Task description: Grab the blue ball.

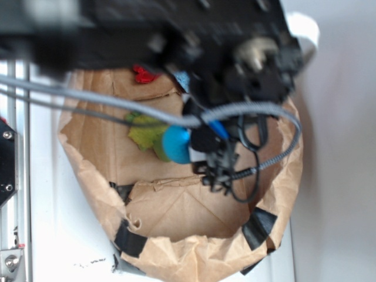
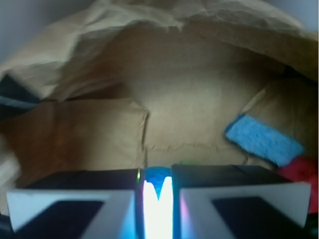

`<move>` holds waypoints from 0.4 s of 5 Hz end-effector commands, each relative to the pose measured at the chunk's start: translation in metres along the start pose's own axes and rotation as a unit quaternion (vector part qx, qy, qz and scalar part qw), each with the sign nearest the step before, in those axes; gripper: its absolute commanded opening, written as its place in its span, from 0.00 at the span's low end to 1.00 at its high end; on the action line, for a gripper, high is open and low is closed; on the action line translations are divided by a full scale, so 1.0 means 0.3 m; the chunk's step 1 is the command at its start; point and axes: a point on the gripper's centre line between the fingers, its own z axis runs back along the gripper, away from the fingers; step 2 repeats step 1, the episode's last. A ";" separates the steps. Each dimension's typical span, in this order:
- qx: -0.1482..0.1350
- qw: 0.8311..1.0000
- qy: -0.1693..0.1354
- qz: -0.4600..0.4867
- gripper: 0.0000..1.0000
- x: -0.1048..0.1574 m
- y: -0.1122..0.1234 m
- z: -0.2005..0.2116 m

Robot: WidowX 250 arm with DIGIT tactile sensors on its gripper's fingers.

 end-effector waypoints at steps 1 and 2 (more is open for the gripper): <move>0.026 0.997 -0.073 -0.013 0.00 -0.053 0.040 0.147; 0.026 0.997 -0.073 -0.013 0.00 -0.053 0.040 0.147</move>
